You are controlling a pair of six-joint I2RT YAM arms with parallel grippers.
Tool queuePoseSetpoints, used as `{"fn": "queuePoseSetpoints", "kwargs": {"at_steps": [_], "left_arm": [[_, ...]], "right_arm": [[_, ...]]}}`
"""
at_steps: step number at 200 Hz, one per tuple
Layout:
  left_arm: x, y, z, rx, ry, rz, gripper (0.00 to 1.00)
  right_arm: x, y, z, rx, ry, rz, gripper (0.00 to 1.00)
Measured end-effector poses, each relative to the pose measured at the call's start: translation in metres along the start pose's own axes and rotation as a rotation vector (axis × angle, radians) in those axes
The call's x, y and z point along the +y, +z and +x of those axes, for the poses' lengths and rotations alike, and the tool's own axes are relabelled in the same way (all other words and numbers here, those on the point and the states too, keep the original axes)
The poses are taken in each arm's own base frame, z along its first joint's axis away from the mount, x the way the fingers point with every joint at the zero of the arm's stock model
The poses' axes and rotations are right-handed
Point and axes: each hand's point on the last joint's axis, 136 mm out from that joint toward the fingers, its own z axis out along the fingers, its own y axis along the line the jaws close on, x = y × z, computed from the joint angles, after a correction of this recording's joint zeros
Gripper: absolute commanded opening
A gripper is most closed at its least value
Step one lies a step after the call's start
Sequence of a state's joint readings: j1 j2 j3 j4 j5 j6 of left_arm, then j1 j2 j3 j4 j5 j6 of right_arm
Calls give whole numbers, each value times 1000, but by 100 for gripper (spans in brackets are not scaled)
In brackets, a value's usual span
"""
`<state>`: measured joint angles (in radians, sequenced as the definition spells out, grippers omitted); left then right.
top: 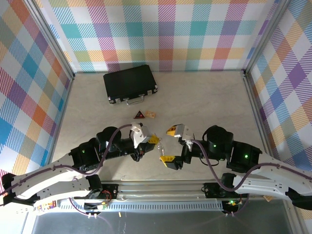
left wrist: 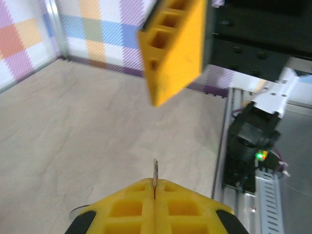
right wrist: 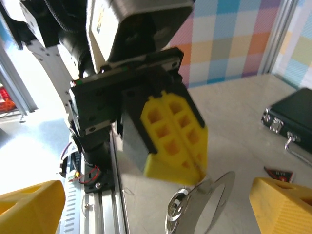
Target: Put the keys on the keyring
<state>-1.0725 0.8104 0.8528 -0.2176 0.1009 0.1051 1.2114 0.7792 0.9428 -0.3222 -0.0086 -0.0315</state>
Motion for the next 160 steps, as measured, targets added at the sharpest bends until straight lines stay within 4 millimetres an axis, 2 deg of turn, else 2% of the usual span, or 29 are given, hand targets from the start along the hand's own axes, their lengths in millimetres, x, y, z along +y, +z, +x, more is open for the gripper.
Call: {"fn": "queuePoseSetpoints", "kwargs": {"at_steps": [37, 73, 86, 119, 160], "left_arm": [[34, 0, 10, 20, -97, -80, 0], [53, -6, 18, 54, -163, -134, 0], [59, -10, 19, 69, -180, -158, 0], [77, -24, 12, 51, -220, -223, 0], [105, -39, 22, 67, -311, -317, 0]], "right_arm": [[-20, 11, 15, 81, 64, 78, 100], [-64, 12, 10, 99, 202, 198, 100], [-75, 14, 12, 112, 240, 222, 100], [-93, 31, 36, 197, 339, 253, 99], [-109, 54, 67, 296, 443, 277, 99]]}}
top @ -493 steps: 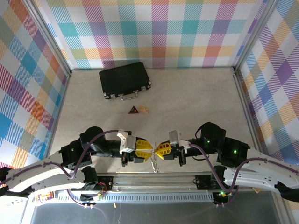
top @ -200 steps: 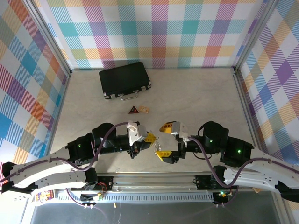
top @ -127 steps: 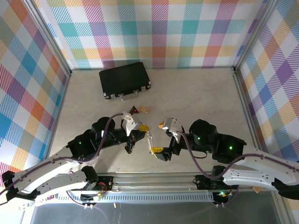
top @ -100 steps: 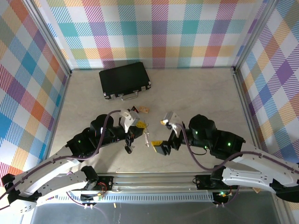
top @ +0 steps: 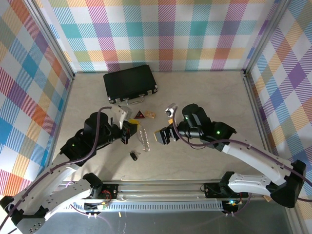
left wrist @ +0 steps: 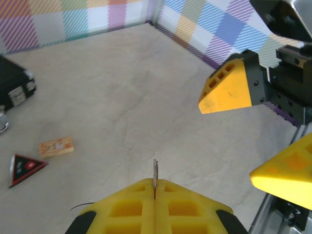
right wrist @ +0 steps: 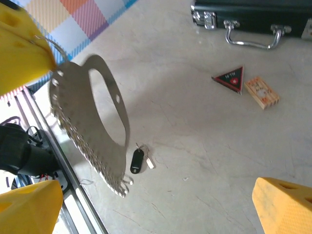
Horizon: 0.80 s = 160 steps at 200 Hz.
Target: Put the keys on the keyring
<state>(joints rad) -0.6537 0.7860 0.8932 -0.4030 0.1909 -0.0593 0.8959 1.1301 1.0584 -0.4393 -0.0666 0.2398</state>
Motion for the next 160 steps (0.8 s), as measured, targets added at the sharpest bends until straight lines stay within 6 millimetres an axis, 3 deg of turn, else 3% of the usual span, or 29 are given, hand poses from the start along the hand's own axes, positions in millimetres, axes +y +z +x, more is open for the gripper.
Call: {"fn": "queuePoseSetpoints", "kwargs": {"at_steps": [50, 76, 138, 160], "left_arm": [[45, -23, -12, -89, -130, -134, 0], [61, -32, -7, -126, -178, -186, 0], [66, -55, -15, -258, -204, -206, 0], [64, -61, -22, -295, -196, -200, 0]], "right_arm": [[-8, 48, 32, 160, 86, -15, 99], [-8, 73, 46, 204, 135, -45, 95], [-3, 141, 97, 356, 179, -120, 85], [4, 160, 104, 394, 172, -151, 82]]}}
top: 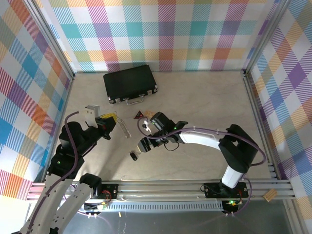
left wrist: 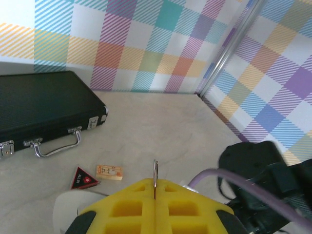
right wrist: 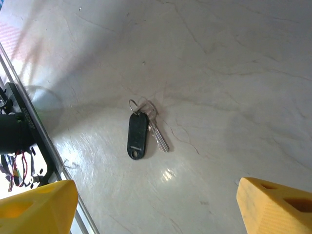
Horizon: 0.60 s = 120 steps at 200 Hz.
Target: Put the keys on the keyring
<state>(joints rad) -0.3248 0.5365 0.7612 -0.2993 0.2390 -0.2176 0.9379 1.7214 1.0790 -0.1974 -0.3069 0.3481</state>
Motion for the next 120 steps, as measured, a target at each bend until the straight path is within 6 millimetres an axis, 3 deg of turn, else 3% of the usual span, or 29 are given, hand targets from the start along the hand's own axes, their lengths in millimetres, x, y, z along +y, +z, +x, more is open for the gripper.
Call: {"fn": "queuePoseSetpoints", "kwargs": {"at_steps": [61, 120], "left_arm": [[1, -3, 2, -15, 0, 5, 0], [-4, -17, -4, -83, 9, 24, 0]], "right_arm": [[19, 46, -28, 15, -62, -46, 72], [30, 75, -19, 85, -72, -50, 54]]}}
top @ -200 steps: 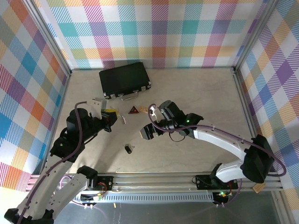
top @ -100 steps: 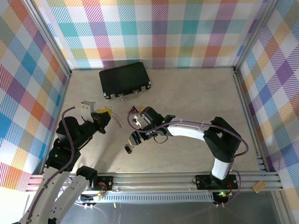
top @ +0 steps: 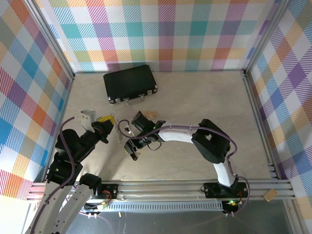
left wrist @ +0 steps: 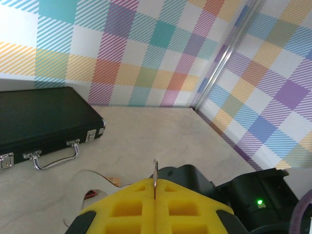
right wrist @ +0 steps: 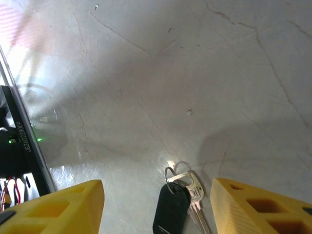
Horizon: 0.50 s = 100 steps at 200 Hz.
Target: Put the keys on the keyring
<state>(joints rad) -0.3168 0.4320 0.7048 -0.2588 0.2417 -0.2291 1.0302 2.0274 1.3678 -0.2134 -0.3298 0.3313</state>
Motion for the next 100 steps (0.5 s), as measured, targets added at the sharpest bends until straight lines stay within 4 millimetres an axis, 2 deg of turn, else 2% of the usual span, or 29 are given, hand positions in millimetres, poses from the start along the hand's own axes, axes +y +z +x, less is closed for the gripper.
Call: {"fn": "queuePoseSetpoints", "kwargs": {"at_steps": [47, 100], "left_arm": [[2, 1, 2, 1, -17, -4, 0], [3, 2, 2, -2, -22, -9, 0]], "right_arm": [[2, 12, 8, 42, 0, 26, 41], [-4, 17, 17, 76, 12, 56, 34]]}}
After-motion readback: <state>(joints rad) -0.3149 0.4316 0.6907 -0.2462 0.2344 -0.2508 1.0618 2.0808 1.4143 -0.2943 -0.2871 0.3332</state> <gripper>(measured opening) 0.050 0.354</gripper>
